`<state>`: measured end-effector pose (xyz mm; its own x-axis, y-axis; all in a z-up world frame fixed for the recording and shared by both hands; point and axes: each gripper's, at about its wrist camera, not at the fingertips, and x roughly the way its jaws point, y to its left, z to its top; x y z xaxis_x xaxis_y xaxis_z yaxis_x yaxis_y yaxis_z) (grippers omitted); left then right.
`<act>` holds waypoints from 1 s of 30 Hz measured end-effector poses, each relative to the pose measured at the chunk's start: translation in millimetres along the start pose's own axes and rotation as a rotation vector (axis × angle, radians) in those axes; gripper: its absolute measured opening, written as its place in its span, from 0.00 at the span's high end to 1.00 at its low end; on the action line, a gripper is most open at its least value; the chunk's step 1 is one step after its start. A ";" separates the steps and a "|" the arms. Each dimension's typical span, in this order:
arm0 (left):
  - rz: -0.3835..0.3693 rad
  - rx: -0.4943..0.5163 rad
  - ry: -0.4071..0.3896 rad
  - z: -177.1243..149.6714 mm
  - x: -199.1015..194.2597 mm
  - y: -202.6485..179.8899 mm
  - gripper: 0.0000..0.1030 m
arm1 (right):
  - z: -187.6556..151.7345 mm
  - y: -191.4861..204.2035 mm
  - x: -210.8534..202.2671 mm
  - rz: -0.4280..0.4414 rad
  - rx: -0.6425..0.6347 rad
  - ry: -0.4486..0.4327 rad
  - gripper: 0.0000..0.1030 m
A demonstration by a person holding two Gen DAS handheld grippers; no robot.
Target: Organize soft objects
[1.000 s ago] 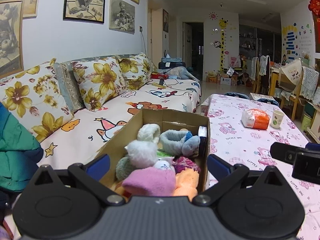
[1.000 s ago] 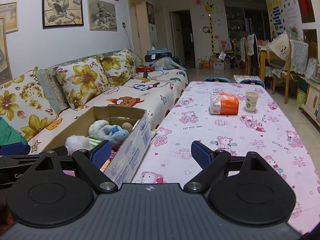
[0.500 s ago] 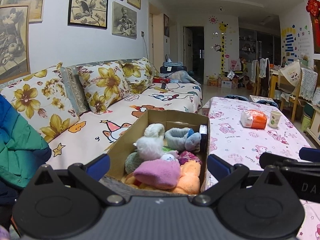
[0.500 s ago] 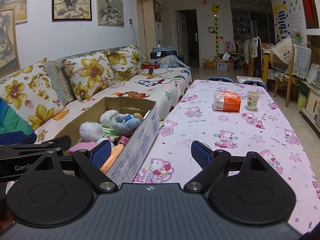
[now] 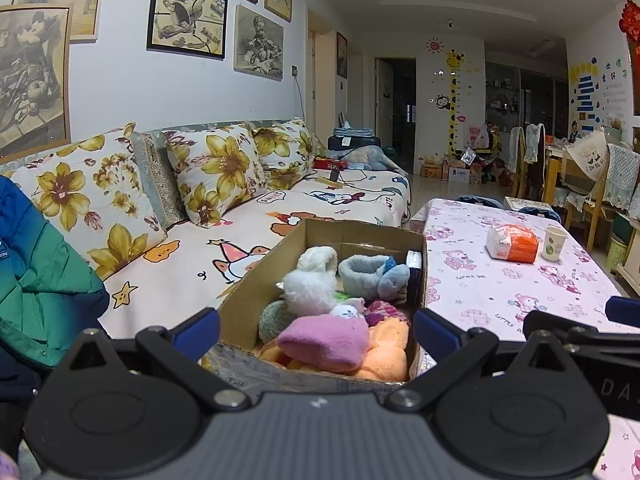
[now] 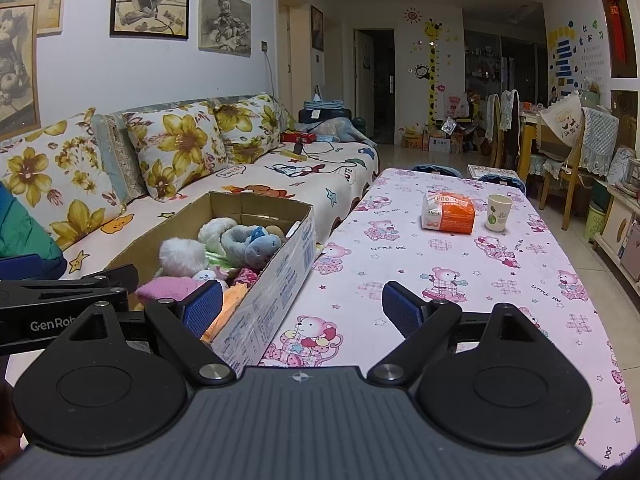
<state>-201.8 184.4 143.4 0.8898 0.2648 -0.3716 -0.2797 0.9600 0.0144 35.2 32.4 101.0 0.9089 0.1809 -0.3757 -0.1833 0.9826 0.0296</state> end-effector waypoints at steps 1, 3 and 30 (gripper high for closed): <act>0.001 0.000 0.000 -0.5 0.3 0.2 0.01 | 0.1 -0.5 0.7 0.000 0.000 0.001 0.00; 0.002 -0.001 0.002 -1.2 1.1 0.7 0.01 | -0.6 -0.1 0.6 -0.001 -0.002 0.000 0.00; 0.012 0.019 0.019 -7.3 16.4 -8.4 0.01 | -5.4 -5.1 4.8 0.000 0.014 0.024 0.00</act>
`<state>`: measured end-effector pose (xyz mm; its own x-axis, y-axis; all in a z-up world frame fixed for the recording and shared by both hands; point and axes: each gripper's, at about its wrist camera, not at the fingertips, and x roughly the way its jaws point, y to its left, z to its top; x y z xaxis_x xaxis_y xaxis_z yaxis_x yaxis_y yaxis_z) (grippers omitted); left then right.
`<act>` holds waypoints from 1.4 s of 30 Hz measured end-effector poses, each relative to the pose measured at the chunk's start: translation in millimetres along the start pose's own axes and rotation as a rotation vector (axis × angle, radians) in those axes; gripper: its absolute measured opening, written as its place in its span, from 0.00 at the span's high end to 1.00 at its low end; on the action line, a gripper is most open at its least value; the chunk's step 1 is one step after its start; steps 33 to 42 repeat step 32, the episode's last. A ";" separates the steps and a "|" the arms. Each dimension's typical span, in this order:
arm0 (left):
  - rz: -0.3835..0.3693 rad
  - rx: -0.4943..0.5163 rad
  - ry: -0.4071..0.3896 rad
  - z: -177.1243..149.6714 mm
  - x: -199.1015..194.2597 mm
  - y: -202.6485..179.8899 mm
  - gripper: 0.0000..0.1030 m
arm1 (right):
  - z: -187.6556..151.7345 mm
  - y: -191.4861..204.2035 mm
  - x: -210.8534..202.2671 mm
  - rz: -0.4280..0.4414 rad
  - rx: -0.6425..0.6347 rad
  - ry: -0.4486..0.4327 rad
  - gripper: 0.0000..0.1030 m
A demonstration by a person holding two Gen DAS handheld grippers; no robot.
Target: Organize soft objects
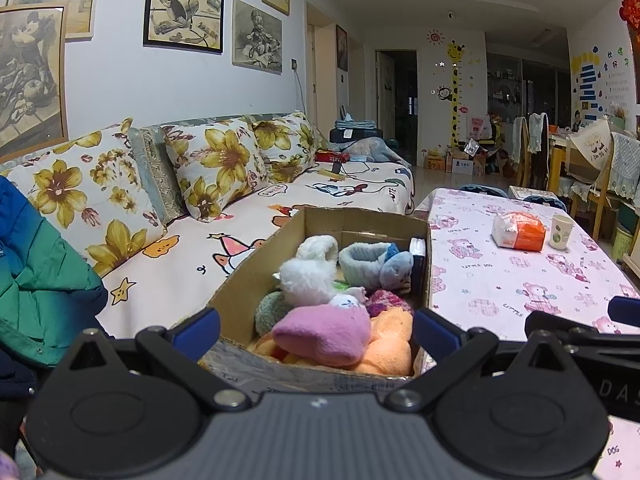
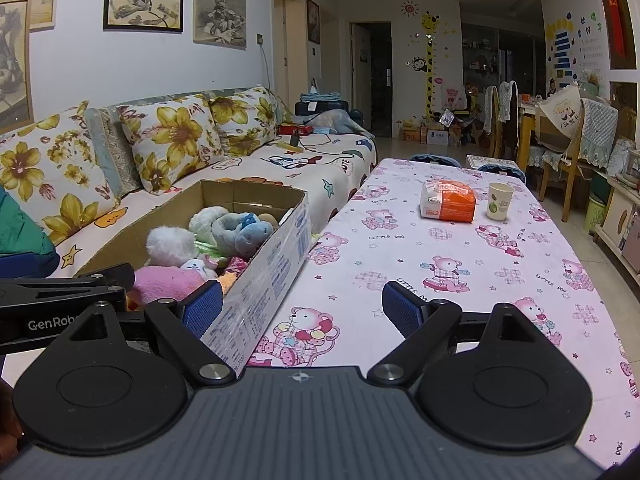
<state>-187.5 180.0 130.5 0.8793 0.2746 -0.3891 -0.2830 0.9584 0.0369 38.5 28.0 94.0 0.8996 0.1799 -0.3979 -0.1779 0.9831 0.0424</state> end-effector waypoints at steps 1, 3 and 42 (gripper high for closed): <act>-0.001 0.000 0.001 -0.2 0.9 -0.8 0.01 | -0.2 -0.8 0.0 0.001 0.004 0.001 0.00; -0.002 0.004 0.002 -0.5 2.6 -3.3 0.01 | -0.7 -2.2 0.6 0.001 0.007 0.002 0.00; -0.083 0.072 -0.007 3.3 37.5 -90.9 0.01 | -0.7 -55.6 10.7 -0.070 0.140 -0.022 0.00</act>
